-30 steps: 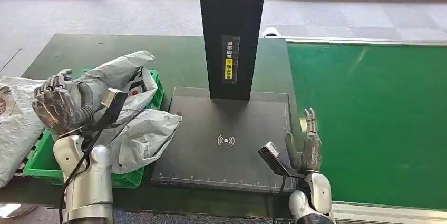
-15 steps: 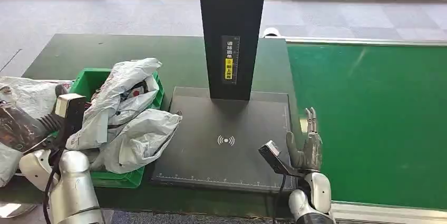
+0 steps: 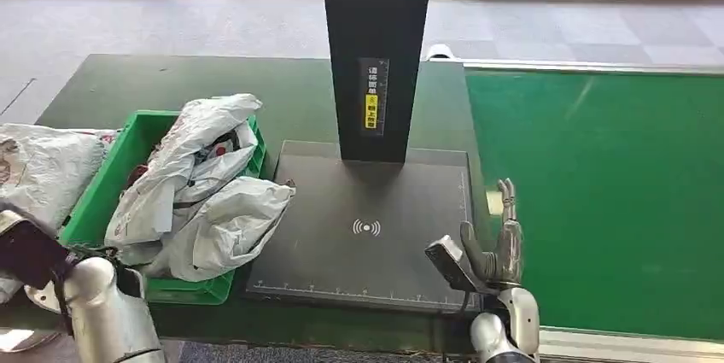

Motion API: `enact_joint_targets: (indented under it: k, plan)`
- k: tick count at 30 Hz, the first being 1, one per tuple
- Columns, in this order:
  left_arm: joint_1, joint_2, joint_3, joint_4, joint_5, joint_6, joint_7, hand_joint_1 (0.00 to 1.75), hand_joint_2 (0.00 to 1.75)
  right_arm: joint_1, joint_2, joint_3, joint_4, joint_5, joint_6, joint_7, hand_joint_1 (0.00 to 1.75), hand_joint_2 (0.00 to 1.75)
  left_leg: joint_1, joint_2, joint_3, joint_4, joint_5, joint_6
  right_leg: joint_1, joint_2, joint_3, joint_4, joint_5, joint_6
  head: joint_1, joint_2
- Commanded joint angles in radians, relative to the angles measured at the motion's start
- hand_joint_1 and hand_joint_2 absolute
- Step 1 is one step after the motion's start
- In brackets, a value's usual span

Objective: Moved the parcel from conveyor to table for the left to box.

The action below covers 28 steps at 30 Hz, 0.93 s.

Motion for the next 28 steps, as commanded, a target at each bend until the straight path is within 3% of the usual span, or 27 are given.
enact_joint_targets:
  k: [1, 2, 5, 12, 14, 15, 16, 17, 20, 23, 28]
  plan:
    - [0.11, 0.005, -0.436, -0.004, 0.239, -0.455, -0.031, 0.0, 1.75, 0.113, 0.047, 0.039, -0.375, -0.435, 0.235, -0.234, 0.0, 1.75, -0.001, -0.004, -0.002, 0.0, 0.001, 0.001, -0.001, -0.004, 0.0, 0.0, -0.001, 0.0, 0.0, 0.0]
    - [0.111, 0.005, -0.475, 0.019, 0.254, -0.568, -0.031, 0.0, 1.75, 0.133, 0.027, 0.112, -0.461, -0.53, 0.239, -0.234, 0.0, 1.75, -0.002, -0.004, 0.0, -0.002, 0.001, 0.001, -0.001, -0.005, 0.003, -0.001, -0.001, 0.0, 0.0, 0.0]
    - [0.105, 0.003, -0.55, 0.065, 0.264, -0.632, -0.031, 0.0, 1.75, 0.136, 0.034, 0.177, -0.514, -0.597, 0.223, -0.234, 0.0, 1.75, -0.001, -0.003, 0.0, -0.001, 0.0, 0.001, -0.001, -0.003, 0.002, -0.001, -0.001, 0.0, 0.0, 0.0]
    - [0.098, 0.003, -0.571, 0.077, 0.264, -0.624, -0.031, 0.0, 1.75, 0.128, 0.04, 0.185, -0.507, -0.598, 0.221, -0.234, 0.0, 1.75, -0.001, -0.001, 0.004, -0.003, 0.0, 0.001, -0.001, -0.001, 0.005, -0.003, 0.0, 0.0, 0.0, 0.0]
    - [0.098, 0.003, -0.581, 0.085, 0.271, -0.679, -0.027, 0.0, 1.75, 0.12, 0.037, 0.196, -0.507, -0.632, 0.237, -0.234, 0.0, 1.75, -0.001, -0.001, 0.002, -0.002, 0.0, 0.001, -0.001, -0.001, 0.003, -0.002, 0.0, 0.0, 0.0, 0.0]
    - [0.095, 0.003, -0.602, 0.099, 0.272, -0.685, -0.024, 0.0, 0.0, 0.113, 0.045, 0.203, -0.494, -0.631, 0.234, -0.234, 0.0, 1.75, -0.001, 0.0, 0.004, -0.003, -0.001, 0.001, 0.0, -0.001, 0.005, -0.003, 0.0, 0.0, 0.0, 0.0]
    - [0.088, 0.003, -0.626, 0.118, 0.28, -0.68, -0.025, 0.0, 0.0, 0.101, 0.053, 0.216, -0.471, -0.639, 0.232, -0.234, 0.0, 1.75, -0.001, 0.001, 0.003, -0.002, 0.0, 0.001, 0.0, 0.0, 0.003, -0.002, 0.0, 0.0, 0.0, 0.0]
    - [0.076, 0.003, -0.646, 0.144, 0.28, -0.681, -0.025, 0.0, 1.75, 0.088, 0.063, 0.224, -0.442, -0.641, 0.227, -0.234, 0.0, 1.75, -0.001, 0.0, 0.002, -0.002, 0.0, 0.001, 0.0, 0.0, 0.003, -0.002, 0.0, 0.0, 0.0, 0.0]
    - [0.038, 0.003, -0.69, 0.241, 0.292, -0.687, -0.009, 0.0, 1.75, 0.062, 0.076, 0.251, -0.351, -0.665, 0.236, -0.234, 0.0, 1.75, -0.001, 0.0, 0.004, -0.003, 0.0, 0.001, 0.0, 0.0, 0.004, -0.003, 0.001, 0.0, 0.0, 0.0]
    - [0.017, 0.003, -0.706, 0.376, 0.274, -0.681, -0.031, 0.0, 1.75, 0.023, 0.063, 0.294, -0.244, -0.638, 0.172, -0.234, 0.0, 1.75, 0.0, 0.001, 0.004, -0.003, 0.0, 0.001, 0.0, 0.0, 0.005, -0.003, 0.001, 0.0, 0.0, 0.0]
    - [0.023, 0.006, -0.697, 0.396, 0.207, -0.715, -0.031, 0.0, 1.75, 0.046, 0.029, 0.354, -0.254, -0.667, 0.131, -0.234, 0.0, 1.75, 0.0, 0.002, 0.005, -0.004, 0.0, 0.001, 0.0, 0.001, 0.006, -0.005, 0.001, 0.0, 0.0, 0.0]
